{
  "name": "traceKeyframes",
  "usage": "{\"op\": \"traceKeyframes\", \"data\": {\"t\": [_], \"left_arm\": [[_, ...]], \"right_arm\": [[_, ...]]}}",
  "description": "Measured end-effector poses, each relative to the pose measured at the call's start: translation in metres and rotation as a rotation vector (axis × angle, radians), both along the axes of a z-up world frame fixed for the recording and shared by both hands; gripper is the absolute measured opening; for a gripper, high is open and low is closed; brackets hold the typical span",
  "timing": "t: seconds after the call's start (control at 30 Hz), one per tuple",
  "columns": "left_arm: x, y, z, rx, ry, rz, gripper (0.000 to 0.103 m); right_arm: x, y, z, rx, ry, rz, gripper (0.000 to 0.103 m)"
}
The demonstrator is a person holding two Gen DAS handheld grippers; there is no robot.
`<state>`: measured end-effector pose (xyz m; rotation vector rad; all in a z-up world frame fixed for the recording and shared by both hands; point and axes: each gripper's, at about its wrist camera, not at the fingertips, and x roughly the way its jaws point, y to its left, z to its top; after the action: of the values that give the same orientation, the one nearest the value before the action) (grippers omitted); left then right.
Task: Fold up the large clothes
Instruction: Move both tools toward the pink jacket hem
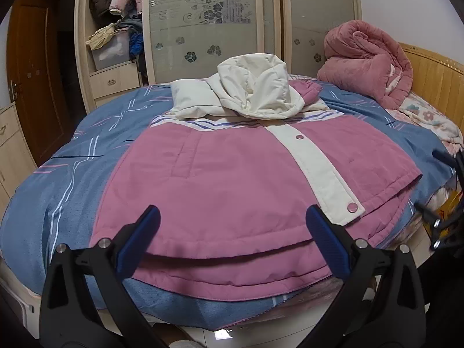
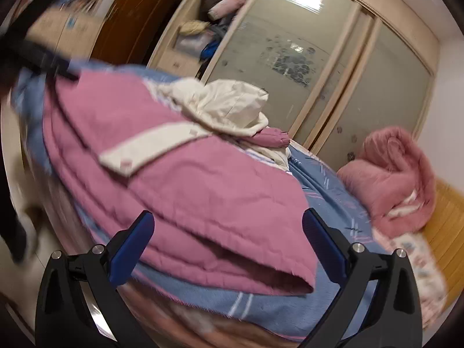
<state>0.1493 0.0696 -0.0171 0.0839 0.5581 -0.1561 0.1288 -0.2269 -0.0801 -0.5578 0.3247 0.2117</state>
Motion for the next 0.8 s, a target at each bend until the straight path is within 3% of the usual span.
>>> {"op": "traceKeyframes", "data": {"t": [0.27,0.5,0.8], "left_arm": [[0.007,0.003,0.004,-0.063,0.024,-0.009,0.101],[0.007,-0.002,0.002,-0.057,0.031,-0.025,0.101],[0.009,-0.003,0.001,-0.064,0.042,-0.025,0.101]], "right_arm": [[-0.006,0.017,-0.04,-0.259,0.004,0.014,0.102],[0.009,0.016,-0.056,-0.324,0.07,-0.033,0.102],[0.027,0.021,-0.062,-0.362,0.069,-0.089,0.102]]}}
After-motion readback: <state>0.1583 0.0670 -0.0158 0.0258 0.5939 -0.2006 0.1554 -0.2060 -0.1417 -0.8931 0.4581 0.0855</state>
